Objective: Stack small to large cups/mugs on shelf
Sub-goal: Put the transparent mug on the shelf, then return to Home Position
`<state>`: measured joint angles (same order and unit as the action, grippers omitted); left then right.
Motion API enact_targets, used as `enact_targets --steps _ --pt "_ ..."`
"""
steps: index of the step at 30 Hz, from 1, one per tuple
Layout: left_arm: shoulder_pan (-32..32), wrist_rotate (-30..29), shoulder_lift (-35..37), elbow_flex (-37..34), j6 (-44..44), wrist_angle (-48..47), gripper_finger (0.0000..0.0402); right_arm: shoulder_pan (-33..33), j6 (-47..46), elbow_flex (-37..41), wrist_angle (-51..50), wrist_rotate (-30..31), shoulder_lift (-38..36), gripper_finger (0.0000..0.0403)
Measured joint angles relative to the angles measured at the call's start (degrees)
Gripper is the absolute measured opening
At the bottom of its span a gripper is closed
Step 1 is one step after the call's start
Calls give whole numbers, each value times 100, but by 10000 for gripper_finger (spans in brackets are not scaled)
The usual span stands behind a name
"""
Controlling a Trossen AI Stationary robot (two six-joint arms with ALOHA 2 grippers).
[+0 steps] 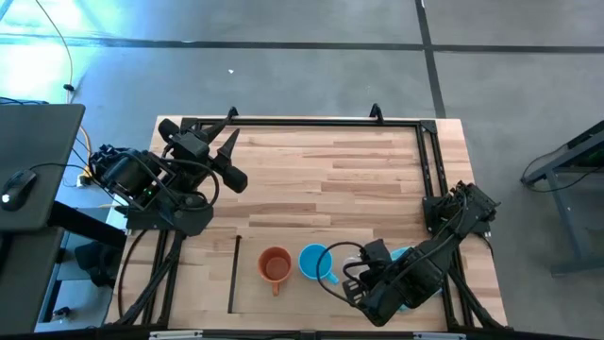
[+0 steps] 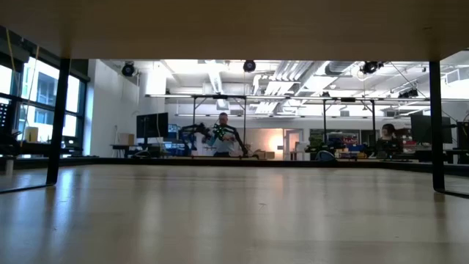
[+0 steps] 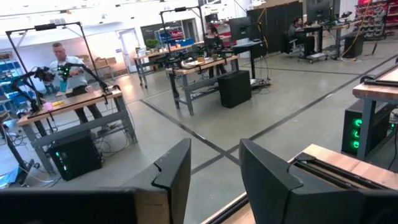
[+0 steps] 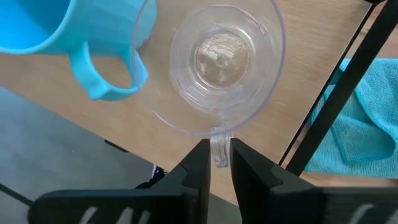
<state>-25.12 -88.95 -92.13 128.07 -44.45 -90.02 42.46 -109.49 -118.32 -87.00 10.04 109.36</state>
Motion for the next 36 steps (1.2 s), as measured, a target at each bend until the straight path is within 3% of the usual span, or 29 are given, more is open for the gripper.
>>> enact_targets --steps 7,19,36 --pt "0 -2 -1 0 17 1 124 -2 48 0 0 196 0 56" --pt "0 -13 -1 0 97 0 124 -82 161 0 -117 198 0 120" --pt "0 34 -1 0 116 0 124 38 409 -510 -154 382 -81 122"
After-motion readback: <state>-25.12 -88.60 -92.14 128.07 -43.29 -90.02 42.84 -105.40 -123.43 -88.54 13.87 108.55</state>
